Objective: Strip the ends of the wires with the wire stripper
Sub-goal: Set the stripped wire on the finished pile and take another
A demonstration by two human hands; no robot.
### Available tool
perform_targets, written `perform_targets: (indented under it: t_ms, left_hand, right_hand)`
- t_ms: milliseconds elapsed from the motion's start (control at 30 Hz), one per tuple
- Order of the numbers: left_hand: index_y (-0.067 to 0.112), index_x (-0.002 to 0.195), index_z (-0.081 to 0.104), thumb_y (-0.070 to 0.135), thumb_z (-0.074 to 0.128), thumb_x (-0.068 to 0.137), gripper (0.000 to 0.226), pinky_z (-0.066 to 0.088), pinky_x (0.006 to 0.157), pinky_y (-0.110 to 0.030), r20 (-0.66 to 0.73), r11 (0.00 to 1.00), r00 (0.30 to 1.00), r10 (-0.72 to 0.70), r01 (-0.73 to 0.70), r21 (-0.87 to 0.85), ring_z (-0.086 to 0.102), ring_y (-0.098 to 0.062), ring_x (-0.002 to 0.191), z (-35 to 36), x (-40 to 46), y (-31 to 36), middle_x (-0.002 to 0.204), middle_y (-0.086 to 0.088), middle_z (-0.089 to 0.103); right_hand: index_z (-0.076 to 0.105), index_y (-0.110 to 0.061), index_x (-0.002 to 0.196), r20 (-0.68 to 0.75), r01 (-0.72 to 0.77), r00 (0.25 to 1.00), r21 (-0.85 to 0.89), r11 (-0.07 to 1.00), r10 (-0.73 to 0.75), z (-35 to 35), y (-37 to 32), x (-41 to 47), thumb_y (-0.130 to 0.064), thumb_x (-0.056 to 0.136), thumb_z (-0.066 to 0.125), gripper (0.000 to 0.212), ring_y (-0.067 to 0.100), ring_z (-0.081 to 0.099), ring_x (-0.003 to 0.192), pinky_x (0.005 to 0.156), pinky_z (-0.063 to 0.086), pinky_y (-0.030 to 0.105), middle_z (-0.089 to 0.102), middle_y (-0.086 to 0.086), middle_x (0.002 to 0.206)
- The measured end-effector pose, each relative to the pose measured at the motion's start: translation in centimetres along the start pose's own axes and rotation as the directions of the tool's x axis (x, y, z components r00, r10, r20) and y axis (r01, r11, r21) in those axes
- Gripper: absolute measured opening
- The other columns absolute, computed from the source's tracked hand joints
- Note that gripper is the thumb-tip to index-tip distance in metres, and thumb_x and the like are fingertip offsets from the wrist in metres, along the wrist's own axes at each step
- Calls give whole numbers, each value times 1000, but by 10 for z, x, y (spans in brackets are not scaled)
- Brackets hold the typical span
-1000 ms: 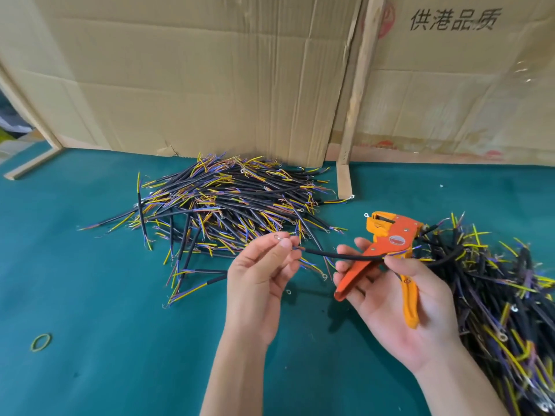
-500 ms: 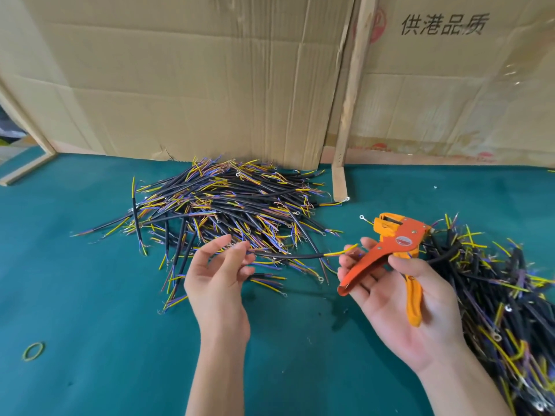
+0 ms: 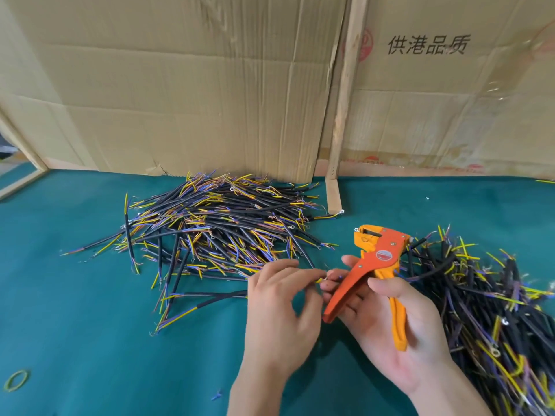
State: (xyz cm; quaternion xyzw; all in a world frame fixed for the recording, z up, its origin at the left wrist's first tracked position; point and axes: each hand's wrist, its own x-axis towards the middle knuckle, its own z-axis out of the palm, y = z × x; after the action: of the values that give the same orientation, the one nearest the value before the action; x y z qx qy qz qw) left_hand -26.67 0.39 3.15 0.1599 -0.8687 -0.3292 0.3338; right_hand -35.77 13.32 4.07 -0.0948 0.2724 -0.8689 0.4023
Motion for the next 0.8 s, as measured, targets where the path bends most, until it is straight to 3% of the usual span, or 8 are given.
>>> perform_targets:
  t_ms: [100,233,367,433,567,633,700,800]
  left_hand:
    - [31,103,77,25,59,91,23,46,86,-42,11,999,1000,22,-22,-28,58,-6,91,-1,1,-2,83,18,66]
    - [23,96,77,22,64,90,14,52,67,-43,-211,998,977,36,-44,-34,61,-14,79,-1,3,0,80,12,66]
    - [20,94,77,19,67,90,10,50,68,-30,-369,996,929,-8,-26,-86,64,-11,75,-6,4,-3,80,12,69]
    - [26,88,74,19,69,89,9,49,61,-27,-396,986,913,-95,31,-167,61,-10,66,-9,5,-3,74,12,68]
    - [29,83,71,20,74,86,11,50,56,-19,-367,854,860,-355,138,-501,66,-16,58,-15,6,-6,68,4,70]
    - [28,83,70,11,76,88,18,50,54,-20,-306,787,855,-418,173,-592,67,-16,56,-19,8,-10,69,-2,72]
    - [25,82,69,5,75,88,22,49,55,-20,-244,748,863,-444,207,-630,66,-15,56,-20,10,-13,68,-4,72]
    - [21,80,66,3,74,88,21,46,54,-17,-186,706,867,-462,232,-669,64,-14,56,-21,10,-15,70,-6,73]
  right_hand:
    - [62,-1,122,19,25,1000,-27,999,-25,-3,-3,2,-11,45,94,84,47,69,95,82,60,49,65,35,105]
    - [65,-1,120,64,25,998,-52,998,-22,-5,-2,2,-13,47,95,80,48,69,96,82,60,48,65,35,108]
    - [63,-1,124,79,1,997,-69,998,4,-7,-3,1,-14,48,96,84,46,69,95,82,60,48,65,35,113]
    - [65,-1,123,95,7,996,-75,997,0,-10,-5,0,-14,50,95,80,45,69,96,83,59,48,64,34,113]
    - [62,-4,133,154,-45,987,-69,997,55,-16,-16,4,-7,60,93,79,45,67,106,92,56,50,64,29,121]
    - [44,0,147,222,-128,969,87,988,106,-13,-25,7,5,85,70,68,52,55,123,107,43,58,54,35,135]
    - [23,4,155,110,-135,986,122,983,122,-22,-32,-4,15,95,39,63,56,39,136,117,24,61,39,39,146]
    - [19,5,155,15,-166,986,264,950,168,-34,-45,-12,9,96,41,63,50,37,142,120,24,54,38,36,150]
